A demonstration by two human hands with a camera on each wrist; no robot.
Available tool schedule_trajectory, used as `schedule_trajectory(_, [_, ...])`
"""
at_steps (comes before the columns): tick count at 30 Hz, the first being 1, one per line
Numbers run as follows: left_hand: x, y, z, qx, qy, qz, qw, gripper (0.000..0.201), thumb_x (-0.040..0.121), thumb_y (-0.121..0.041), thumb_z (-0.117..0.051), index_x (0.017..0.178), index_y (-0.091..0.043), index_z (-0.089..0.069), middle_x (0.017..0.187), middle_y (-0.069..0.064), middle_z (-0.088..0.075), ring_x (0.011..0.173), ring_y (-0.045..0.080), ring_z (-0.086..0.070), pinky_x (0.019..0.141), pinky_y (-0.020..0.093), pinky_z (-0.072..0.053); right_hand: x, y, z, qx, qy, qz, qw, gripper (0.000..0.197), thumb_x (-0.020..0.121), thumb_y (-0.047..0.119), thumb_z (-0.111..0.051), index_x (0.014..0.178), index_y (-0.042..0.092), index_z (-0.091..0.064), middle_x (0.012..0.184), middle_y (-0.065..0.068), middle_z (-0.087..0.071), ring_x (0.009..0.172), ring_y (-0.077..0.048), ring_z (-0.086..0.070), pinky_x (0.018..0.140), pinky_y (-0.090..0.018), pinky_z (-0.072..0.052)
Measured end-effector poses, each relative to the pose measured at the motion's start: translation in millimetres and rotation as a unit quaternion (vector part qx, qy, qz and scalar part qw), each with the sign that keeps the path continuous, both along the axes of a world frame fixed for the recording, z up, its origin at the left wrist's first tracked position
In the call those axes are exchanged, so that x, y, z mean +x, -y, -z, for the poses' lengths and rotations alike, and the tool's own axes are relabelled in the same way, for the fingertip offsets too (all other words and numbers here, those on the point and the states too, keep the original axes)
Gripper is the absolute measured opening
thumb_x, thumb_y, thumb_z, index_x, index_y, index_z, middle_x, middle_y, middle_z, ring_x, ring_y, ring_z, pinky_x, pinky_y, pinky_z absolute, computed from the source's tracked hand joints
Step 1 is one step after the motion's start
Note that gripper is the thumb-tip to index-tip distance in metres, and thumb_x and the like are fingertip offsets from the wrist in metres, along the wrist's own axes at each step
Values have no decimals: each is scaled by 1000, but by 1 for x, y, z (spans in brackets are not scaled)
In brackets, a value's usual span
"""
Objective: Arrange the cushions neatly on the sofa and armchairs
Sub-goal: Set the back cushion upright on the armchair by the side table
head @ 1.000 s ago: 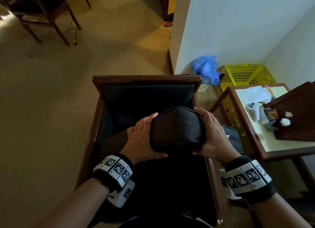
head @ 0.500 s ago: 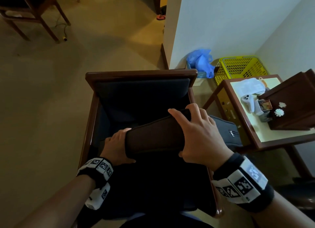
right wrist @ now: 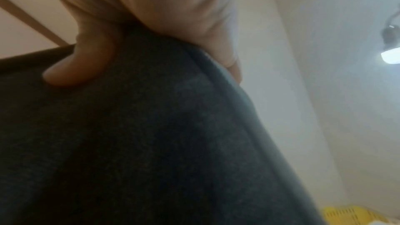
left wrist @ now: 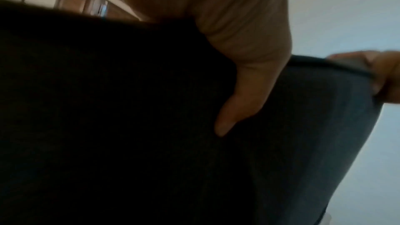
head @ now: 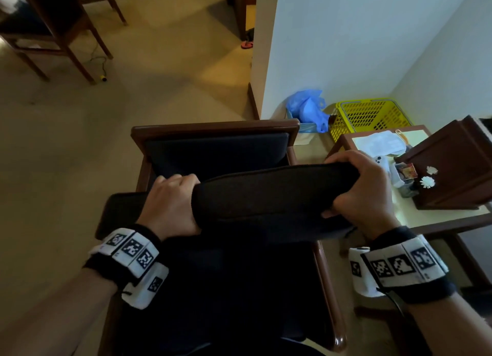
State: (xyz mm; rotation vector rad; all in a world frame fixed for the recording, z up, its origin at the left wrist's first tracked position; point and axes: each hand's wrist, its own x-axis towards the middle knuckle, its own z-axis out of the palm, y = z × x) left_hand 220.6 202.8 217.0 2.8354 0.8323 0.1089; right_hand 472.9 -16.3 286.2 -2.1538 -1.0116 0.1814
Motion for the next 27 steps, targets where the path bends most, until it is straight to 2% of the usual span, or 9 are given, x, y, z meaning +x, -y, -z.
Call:
schedule_trajectory(3, [-2,-6,-33,18,-16,-8,1000,64,47,-33,-86,102,-19,-56,91,-1,-60,88,22,-56,85,40,-41,1,6,12,53,-43,2,998,84,20,-1,-89,94,30,-65,96,5,-64,89,-12,-56,74,-25,-45])
schedule_trajectory(5, [-4,-9,-36,50,-25,-5,998,64,43,-30,-83,100,-17,-58,88,-1,-60,85,23,-56,81,39,-41,1,4,32,82,-69,-1,994,87,19,-2,-90,95,33,-64,99,3,-64,92,-14,-58,78,-31,-48])
schedule_trajectory(10, [-10,-2,18,48,-74,-14,996,61,36,-30,-72,93,-19,-57,87,-2,-62,83,25,-58,71,36,-41,-7,6,116,61,-111,11,992,97,17,2,-87,90,58,-56,97,8,-59,91,-14,-57,77,-33,-50])
schedule_trajectory(12, [-10,8,50,17,-112,-28,993,60,39,-32,-71,96,-22,-56,92,-4,-62,89,23,-57,73,35,-37,-14,15,145,19,-112,24,993,96,18,-3,-86,92,52,-58,96,6,-57,91,-19,-57,76,-33,-49])
schedule_trajectory(16, [-12,31,97,-87,-149,-84,981,58,51,-29,-71,106,-27,-52,103,-10,-55,102,18,-52,80,32,-34,-27,29,172,-96,-149,51,983,73,42,-20,-74,105,16,-66,103,0,-55,98,-22,-54,76,-23,-48])
schedule_trajectory(19, [-23,36,110,-106,-112,-85,984,66,48,-35,-74,111,-29,-52,106,-10,-51,105,19,-50,80,33,-34,-30,24,177,-126,-162,82,975,69,57,-21,-61,115,16,-62,110,3,-50,103,-16,-50,87,-39,-54])
schedule_trajectory(21, [-37,29,115,-158,-75,-94,980,79,50,-57,-75,123,-34,-53,116,-10,-50,114,17,-45,90,39,-36,-28,17,176,-123,-186,121,967,69,62,-16,-58,120,19,-58,113,4,-48,103,-16,-50,83,-46,-58])
schedule_trajectory(24, [-71,7,123,-220,-6,-195,956,68,67,-80,-50,120,-39,-59,123,-14,-53,122,10,-42,104,48,-32,-26,6,172,-142,-303,209,919,63,69,-8,-52,122,26,-51,109,-4,-51,90,-26,-57,64,-44,-60])
schedule_trajectory(27, [-94,-19,120,-209,46,-341,916,66,81,-72,-30,109,-26,-68,124,4,-61,125,29,-49,105,48,-33,-24,10,171,-104,-476,277,828,63,59,1,-58,120,15,-53,100,-14,-59,82,-30,-58,55,-33,-48])
